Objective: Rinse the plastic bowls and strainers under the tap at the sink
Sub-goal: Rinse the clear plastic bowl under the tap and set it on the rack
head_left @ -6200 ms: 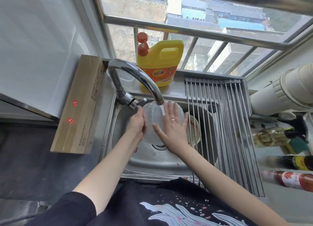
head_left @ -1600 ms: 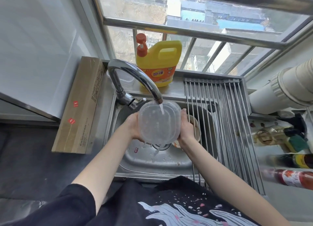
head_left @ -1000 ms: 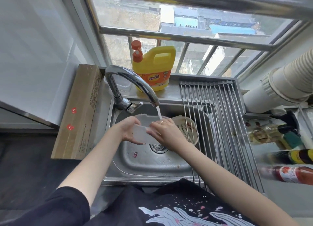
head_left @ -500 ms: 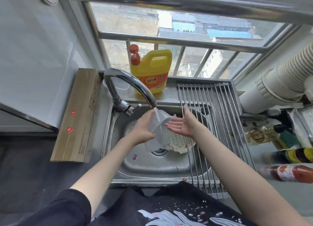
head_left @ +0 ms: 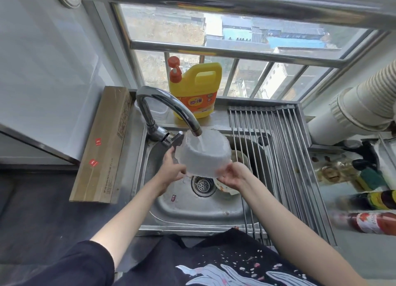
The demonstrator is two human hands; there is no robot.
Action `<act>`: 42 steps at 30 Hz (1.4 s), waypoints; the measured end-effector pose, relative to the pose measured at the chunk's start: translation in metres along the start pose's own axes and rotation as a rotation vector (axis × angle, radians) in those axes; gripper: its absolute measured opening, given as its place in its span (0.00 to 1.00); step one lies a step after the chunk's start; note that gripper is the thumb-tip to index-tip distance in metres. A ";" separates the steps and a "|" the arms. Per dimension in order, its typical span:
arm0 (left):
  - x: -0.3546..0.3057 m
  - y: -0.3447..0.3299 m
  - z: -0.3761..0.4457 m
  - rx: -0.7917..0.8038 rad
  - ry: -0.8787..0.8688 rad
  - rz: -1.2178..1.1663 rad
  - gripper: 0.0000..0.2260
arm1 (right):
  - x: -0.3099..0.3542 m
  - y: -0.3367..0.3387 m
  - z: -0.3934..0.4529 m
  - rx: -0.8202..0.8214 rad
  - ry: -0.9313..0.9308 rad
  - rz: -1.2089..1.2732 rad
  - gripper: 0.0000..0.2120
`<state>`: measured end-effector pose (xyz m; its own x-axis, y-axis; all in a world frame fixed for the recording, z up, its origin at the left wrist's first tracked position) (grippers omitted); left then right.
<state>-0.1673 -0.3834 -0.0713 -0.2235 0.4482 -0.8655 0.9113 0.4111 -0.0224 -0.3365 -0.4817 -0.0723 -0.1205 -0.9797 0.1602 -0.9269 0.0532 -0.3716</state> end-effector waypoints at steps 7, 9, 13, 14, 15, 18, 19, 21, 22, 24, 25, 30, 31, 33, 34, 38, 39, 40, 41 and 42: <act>0.006 -0.002 0.001 -0.052 0.286 -0.530 0.20 | -0.024 0.026 0.001 -0.029 0.074 -0.216 0.08; 0.006 -0.009 0.000 -0.082 0.244 -0.428 0.20 | -0.029 0.029 -0.002 -0.028 0.093 -0.290 0.09; 0.007 -0.004 0.003 -0.232 -0.010 -0.076 0.16 | -0.027 0.033 -0.012 -0.113 0.092 -0.344 0.13; 0.006 0.000 0.002 -0.273 -0.114 0.103 0.15 | -0.025 0.034 -0.016 -0.129 0.083 -0.320 0.17; 0.002 0.002 0.000 -0.298 -0.222 0.271 0.14 | -0.023 0.032 -0.021 -0.142 0.086 -0.328 0.19; -0.002 0.004 -0.013 -0.261 -0.469 0.610 0.15 | -0.020 0.029 -0.038 -0.331 0.367 -0.755 0.18; -0.002 0.002 -0.017 -0.239 -0.544 0.737 0.15 | -0.018 0.028 -0.044 -0.390 0.563 -0.932 0.17; -0.006 -0.003 -0.029 -0.216 -0.726 1.032 0.18 | -0.019 0.019 -0.058 -0.338 0.941 -1.205 0.19; -0.007 -0.007 -0.034 -0.201 -0.836 1.161 0.18 | -0.021 0.012 -0.063 -0.252 1.049 -1.327 0.23; -0.010 -0.018 -0.044 -0.157 -1.016 1.305 0.16 | -0.024 -0.002 -0.066 -0.087 1.067 -1.515 0.25; -0.010 -0.021 -0.047 -0.146 -1.074 1.306 0.15 | -0.026 -0.010 -0.066 -0.047 1.032 -1.588 0.21; -0.017 -0.018 -0.054 -0.168 -1.061 1.002 0.14 | -0.030 -0.014 -0.057 -0.056 0.998 -1.621 0.18; -0.016 -0.018 -0.054 -0.176 -1.077 1.033 0.14 | -0.032 -0.011 -0.055 -0.060 1.033 -1.616 0.20; -0.016 -0.019 -0.056 -0.143 -1.067 1.080 0.12 | -0.036 -0.006 -0.051 -0.062 1.060 -1.633 0.25; -0.017 -0.020 -0.056 -0.121 -1.058 1.084 0.12 | -0.039 -0.004 -0.049 -0.063 1.065 -1.639 0.26; -0.022 -0.026 -0.052 0.007 -1.024 1.125 0.14 | -0.047 0.000 -0.051 -0.087 1.073 -1.537 0.17; -0.023 -0.028 -0.050 0.042 -0.988 1.103 0.14 | -0.049 0.003 -0.050 -0.093 1.054 -1.487 0.17; -0.024 -0.028 -0.050 0.077 -0.939 1.054 0.16 | -0.050 0.008 -0.049 -0.103 1.022 -1.436 0.16; -0.026 -0.027 -0.051 0.098 -0.897 0.976 0.17 | -0.051 0.013 -0.049 -0.116 0.996 -1.394 0.15; -0.028 -0.023 -0.053 0.089 -0.873 0.887 0.17 | -0.051 0.020 -0.049 -0.151 0.984 -1.356 0.15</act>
<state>-0.2005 -0.3641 -0.0199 0.7532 -0.1467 -0.6413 0.6578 0.1662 0.7346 -0.3661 -0.4215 -0.0425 0.6308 0.1508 0.7611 -0.5570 -0.5949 0.5795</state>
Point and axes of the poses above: each hand's wrist, its own z-axis towards the middle knuckle, its own y-axis out of the back of the hand, x = y × z, the point moved 2 cm from there along z, towards the middle knuckle, and after that the axes turned 7 degrees about -y, right-handed, at the moved point
